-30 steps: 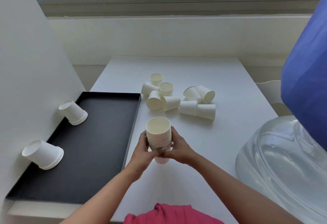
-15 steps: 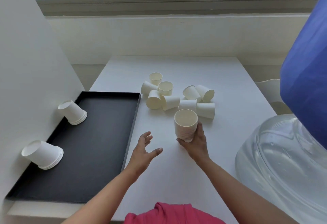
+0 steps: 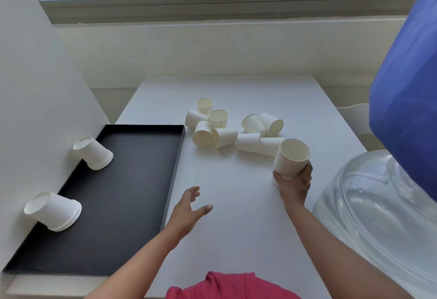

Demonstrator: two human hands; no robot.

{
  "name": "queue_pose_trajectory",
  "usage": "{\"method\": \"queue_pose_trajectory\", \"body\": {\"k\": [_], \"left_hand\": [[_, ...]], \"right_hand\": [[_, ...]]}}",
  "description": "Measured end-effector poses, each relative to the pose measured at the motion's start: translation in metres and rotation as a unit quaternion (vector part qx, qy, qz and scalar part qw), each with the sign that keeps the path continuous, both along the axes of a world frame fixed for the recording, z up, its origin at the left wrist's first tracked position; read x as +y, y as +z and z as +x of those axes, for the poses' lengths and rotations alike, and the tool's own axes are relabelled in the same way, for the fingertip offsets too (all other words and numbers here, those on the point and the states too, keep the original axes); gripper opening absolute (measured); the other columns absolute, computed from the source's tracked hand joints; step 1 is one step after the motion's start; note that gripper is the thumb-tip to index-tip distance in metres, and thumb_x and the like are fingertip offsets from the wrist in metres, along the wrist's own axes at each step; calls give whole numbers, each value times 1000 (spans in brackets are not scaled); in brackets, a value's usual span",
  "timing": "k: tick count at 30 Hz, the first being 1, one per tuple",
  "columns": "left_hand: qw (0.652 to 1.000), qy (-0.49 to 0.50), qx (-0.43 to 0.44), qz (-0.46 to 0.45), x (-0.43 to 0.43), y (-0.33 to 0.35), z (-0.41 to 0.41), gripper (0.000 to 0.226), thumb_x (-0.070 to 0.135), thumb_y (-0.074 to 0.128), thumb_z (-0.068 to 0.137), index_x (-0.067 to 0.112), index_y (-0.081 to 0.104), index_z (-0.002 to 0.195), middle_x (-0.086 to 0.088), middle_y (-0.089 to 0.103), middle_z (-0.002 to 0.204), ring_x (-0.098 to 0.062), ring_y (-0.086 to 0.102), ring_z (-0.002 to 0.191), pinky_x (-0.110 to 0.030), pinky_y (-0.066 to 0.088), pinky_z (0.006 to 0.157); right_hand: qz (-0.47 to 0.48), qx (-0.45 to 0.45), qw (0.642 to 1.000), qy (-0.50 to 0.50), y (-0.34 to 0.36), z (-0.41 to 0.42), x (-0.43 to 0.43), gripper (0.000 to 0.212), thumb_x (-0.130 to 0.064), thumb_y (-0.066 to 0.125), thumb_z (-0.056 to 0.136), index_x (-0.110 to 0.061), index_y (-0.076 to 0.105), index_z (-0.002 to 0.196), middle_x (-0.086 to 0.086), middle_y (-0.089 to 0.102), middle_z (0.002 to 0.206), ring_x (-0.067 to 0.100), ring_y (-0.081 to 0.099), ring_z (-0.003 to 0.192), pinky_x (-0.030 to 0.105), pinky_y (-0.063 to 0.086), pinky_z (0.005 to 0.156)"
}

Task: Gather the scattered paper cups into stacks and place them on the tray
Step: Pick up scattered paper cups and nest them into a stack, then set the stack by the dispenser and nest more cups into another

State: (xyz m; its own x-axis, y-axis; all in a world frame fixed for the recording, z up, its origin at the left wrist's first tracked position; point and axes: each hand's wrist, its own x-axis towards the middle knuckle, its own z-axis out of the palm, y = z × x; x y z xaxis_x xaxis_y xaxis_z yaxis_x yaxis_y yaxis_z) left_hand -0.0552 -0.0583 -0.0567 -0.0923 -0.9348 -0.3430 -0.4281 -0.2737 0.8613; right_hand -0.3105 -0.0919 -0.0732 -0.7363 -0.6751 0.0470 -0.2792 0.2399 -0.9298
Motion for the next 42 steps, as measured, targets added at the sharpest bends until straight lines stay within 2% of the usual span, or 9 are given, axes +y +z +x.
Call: {"method": "queue_pose_trajectory", "body": {"k": [5,9,19,26,37,42], "left_hand": [[1000,5,-4,1,0,-1,1,60,27,65,85,27,34,135,5,43,140,-11,35,133,-30,31,101],[1000,6,-6,2,0,-2,0,60,26,65,84,27,34,135,4,43,140,-12,36,132,-30,32,101],[1000,3,-7,14,3,-2,3,60,27,65,85,25,34,136,3,43,139,-13,35,132,-29,31,101],[999,0,1,35,7,2,5,59,26,65,85,25,35,135,3,43,139,-13,36,131,-28,32,100],[999,-25,5,40,-23,13,11,59,26,65,84,24,35,135,3,44,138,-12,37,129,-29,32,102],[999,-34,5,31,-41,18,17,58,25,65,85,22,35,135,2,44,136,-12,37,129,-24,31,97]], "right_hand": [[2,-8,999,-45,-5,-6,-1,79,-6,77,69,-4,33,136,16,49,131,35,44,122,40,38,96],[10,-52,996,-66,-12,-6,0,73,-4,74,72,-5,34,133,17,51,127,32,43,122,39,38,94],[88,-82,990,-72,-20,7,20,66,-1,67,76,1,35,134,18,46,134,32,42,124,37,38,96],[153,-53,987,3,-20,34,42,66,-6,63,81,-2,30,139,17,34,144,32,33,133,42,34,103],[203,-23,967,155,5,81,22,59,-13,60,84,-8,33,136,12,31,143,28,30,133,36,31,104],[201,22,959,197,25,86,-10,58,-15,58,86,-8,31,137,10,27,144,25,28,134,31,29,104]]}}
